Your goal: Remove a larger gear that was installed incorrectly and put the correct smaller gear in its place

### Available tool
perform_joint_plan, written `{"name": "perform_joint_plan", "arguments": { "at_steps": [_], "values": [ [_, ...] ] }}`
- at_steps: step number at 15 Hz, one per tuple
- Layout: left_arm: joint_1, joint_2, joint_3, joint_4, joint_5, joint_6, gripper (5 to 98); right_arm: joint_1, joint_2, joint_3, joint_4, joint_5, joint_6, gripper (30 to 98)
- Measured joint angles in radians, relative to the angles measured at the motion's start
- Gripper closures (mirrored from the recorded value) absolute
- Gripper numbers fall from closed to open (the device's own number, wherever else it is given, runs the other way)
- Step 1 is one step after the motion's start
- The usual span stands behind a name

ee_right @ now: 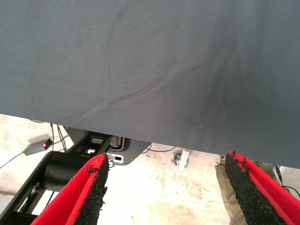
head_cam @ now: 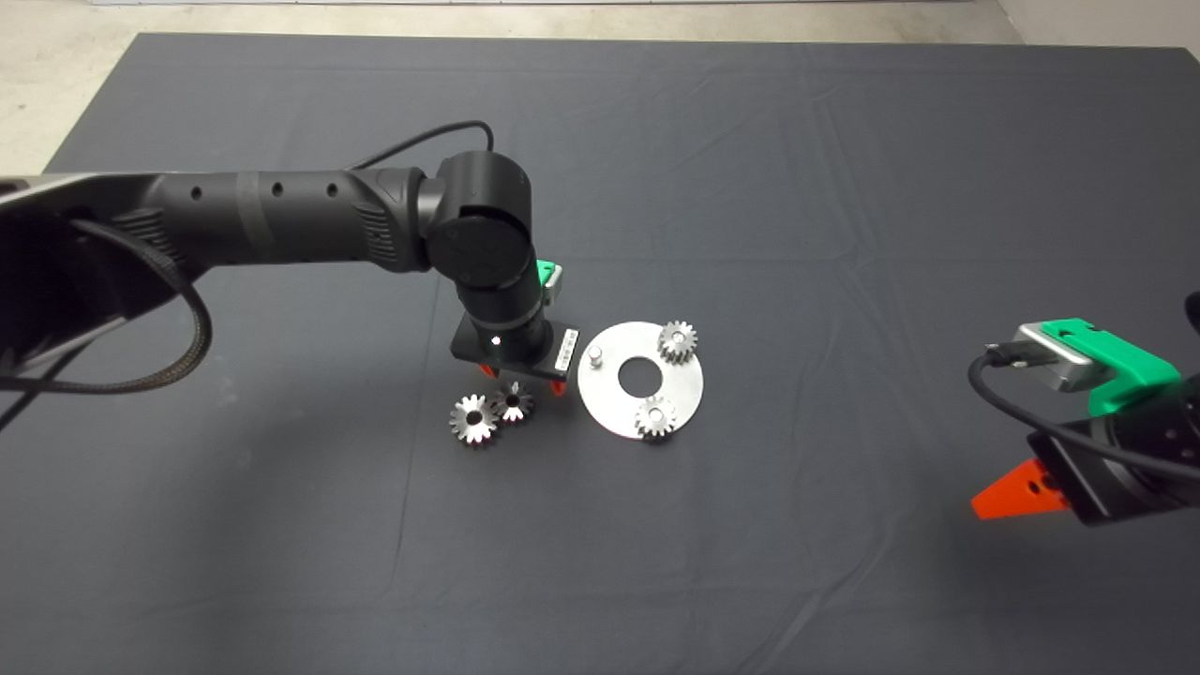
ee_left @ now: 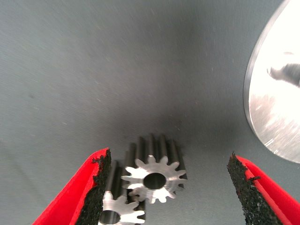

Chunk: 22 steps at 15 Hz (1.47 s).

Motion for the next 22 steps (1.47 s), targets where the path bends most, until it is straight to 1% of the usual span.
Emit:
{"name": "perform_joint_plan", "arguments": {
  "at_steps": [3, 5, 7, 13, 16, 17, 19, 22],
  "values": [
    [0.000, -0.018, 0.002, 0.000, 0.003, 0.000, 40.0, 0.000, 0.000, 0.000, 0.000, -0.001, 0.000, 62.5],
    [0.000, -0.051, 0.019, 0.000, 0.008, 0.000, 40.0, 0.000, -0.001, 0.000, 0.000, -0.001, 0.000, 62.5],
    [0.000, -0.069, 0.041, -0.001, 0.013, -0.006, 40.0, 0.000, -0.001, 0.000, 0.000, -0.001, 0.000, 62.5],
    [0.000, -0.057, 0.051, -0.001, 0.009, -0.014, 40.0, 0.000, -0.001, 0.000, 0.000, -0.001, 0.000, 62.5],
    [0.000, -0.057, 0.059, -0.001, 0.009, -0.033, 40.0, 0.000, -0.001, 0.000, 0.000, -0.001, 0.000, 62.5],
    [0.000, -0.057, 0.073, -0.001, 0.009, -0.053, 40.0, 0.000, -0.001, 0.000, 0.000, -0.001, 0.000, 62.5],
    [0.000, -0.054, 0.089, -0.002, 0.009, -0.060, 40.0, 0.000, 0.000, 0.000, 0.000, 0.000, 0.000, 62.5],
    [0.000, -0.048, 0.089, -0.001, 0.007, -0.077, 40.0, 0.000, -0.001, 0.000, 0.000, 0.000, 0.000, 62.5]
  ]
}}
